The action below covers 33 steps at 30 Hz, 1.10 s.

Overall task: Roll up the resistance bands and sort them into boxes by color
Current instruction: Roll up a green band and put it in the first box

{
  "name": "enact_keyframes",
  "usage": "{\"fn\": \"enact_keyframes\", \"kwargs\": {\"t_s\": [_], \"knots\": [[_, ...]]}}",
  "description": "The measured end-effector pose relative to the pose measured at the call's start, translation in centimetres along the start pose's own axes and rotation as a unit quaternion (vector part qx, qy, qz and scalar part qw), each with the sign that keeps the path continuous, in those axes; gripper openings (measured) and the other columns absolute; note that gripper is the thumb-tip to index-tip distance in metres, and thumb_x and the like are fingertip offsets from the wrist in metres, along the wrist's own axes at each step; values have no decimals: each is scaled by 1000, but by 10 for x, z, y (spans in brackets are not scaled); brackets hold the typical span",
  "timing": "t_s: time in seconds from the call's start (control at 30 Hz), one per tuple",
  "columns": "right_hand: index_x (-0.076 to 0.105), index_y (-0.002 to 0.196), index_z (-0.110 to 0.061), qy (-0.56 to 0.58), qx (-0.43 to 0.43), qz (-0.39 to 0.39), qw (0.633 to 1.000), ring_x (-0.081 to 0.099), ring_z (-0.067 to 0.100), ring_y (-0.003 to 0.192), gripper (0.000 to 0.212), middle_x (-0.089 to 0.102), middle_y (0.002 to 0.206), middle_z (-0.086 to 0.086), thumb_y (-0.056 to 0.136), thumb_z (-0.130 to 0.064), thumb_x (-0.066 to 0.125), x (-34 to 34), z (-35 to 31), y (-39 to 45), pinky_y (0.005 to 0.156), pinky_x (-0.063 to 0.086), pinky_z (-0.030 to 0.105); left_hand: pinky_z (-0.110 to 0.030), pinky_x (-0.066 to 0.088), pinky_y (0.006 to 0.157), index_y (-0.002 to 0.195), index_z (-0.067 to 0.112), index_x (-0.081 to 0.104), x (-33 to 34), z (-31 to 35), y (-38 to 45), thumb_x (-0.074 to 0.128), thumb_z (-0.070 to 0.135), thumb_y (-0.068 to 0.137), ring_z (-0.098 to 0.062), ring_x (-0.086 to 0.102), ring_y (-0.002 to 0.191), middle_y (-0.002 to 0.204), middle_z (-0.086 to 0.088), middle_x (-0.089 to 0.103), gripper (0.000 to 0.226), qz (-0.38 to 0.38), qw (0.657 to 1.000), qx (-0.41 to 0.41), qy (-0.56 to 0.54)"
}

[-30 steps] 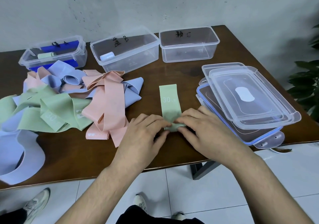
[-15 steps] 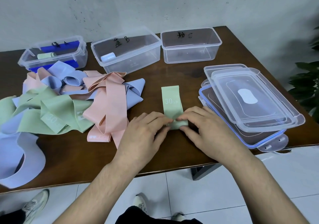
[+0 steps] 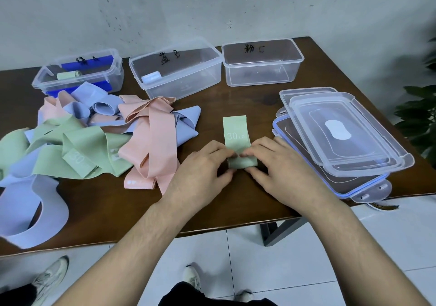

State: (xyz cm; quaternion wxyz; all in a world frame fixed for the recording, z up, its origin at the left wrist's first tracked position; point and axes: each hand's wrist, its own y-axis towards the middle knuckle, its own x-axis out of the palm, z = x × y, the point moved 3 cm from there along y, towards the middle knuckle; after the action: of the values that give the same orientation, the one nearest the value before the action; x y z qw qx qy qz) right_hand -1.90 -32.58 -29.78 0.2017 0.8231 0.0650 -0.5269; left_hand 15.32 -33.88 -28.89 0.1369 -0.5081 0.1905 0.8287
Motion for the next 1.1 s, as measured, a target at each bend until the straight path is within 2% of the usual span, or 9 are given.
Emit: {"fn": "enact_keyframes", "kwargs": {"t_s": [0.2, 0.33, 0.47, 0.57, 0.7, 0.8, 0.87, 1.0, 1.1], "knots": [[63, 116, -26, -16, -21, -12, 1000, 49, 14, 92, 25, 62, 109, -11, 91, -30, 68, -3, -7, -17, 84, 48, 31, -15, 38, 67, 124, 29, 64, -2, 6, -17, 64, 36, 91, -6, 45, 74, 122, 16, 54, 33, -29, 1000, -5, -1], [65, 108, -27, -33, -34, -4, 999, 47, 12, 87, 19, 62, 103, -14, 89, -31, 69, -7, -12, -33, 82, 36, 19, -10, 32, 62, 117, 27, 69, 0, 8, -32, 68, 35, 88, -7, 43, 69, 115, 16, 58, 31, -26, 1000, 6, -10], [67, 108, -28, -37, -39, -15, 998, 43, 9, 85, 20, 61, 102, -16, 89, -31, 70, -7, -18, -43, 79, 37, 19, -18, 41, 66, 118, 26, 69, -1, 12, -42, 67, 35, 89, -6, 44, 70, 113, 17, 58, 30, -28, 999, 4, -17], [68, 108, -27, -31, -29, -13, 999, 44, 10, 85, 19, 63, 102, -16, 90, -32, 69, -7, -16, -40, 79, 33, 16, -10, 37, 65, 121, 27, 67, -2, 15, -43, 65, 33, 92, -5, 44, 72, 116, 18, 54, 30, -22, 1000, 6, -21], [69, 112, -27, -33, -27, -25, 999, 44, 14, 89, 23, 63, 104, -16, 93, -37, 60, -7, -13, -32, 84, 45, 29, -2, 36, 65, 115, 27, 67, 2, 16, -46, 71, 28, 88, 11, 48, 76, 113, 18, 56, 28, -17, 999, -1, -38], [70, 116, -29, -28, -21, -29, 999, 43, 14, 91, 30, 61, 107, -17, 95, -41, 52, -5, -12, -30, 89, 46, 31, 1, 35, 72, 115, 25, 68, 4, 13, -45, 70, 23, 89, 17, 48, 85, 112, 19, 58, 26, -3, 998, -15, -67], [70, 119, -28, -34, -14, -16, 999, 45, 14, 91, 36, 60, 107, -16, 94, -43, 49, -5, -12, -30, 88, 47, 32, -3, 39, 78, 119, 28, 67, 4, 10, -42, 66, 27, 93, 12, 50, 93, 114, 22, 56, 26, -3, 996, -29, -81], [61, 126, -31, -33, -17, -25, 999, 44, 14, 96, 36, 54, 116, -16, 91, -39, 65, -5, -14, -32, 88, 46, 29, -27, 49, 86, 124, 28, 65, 4, 7, -35, 57, 31, 97, -4, 57, 100, 116, 21, 54, 28, -19, 997, -39, -70], [61, 120, -31, -13, -20, -19, 1000, 46, 14, 92, 30, 55, 115, -16, 90, -29, 67, -3, -14, -32, 85, 46, 30, -25, 49, 83, 124, 28, 65, 6, 4, -32, 58, 33, 97, -3, 55, 97, 114, 23, 49, 28, -31, 994, -53, -87]]}}
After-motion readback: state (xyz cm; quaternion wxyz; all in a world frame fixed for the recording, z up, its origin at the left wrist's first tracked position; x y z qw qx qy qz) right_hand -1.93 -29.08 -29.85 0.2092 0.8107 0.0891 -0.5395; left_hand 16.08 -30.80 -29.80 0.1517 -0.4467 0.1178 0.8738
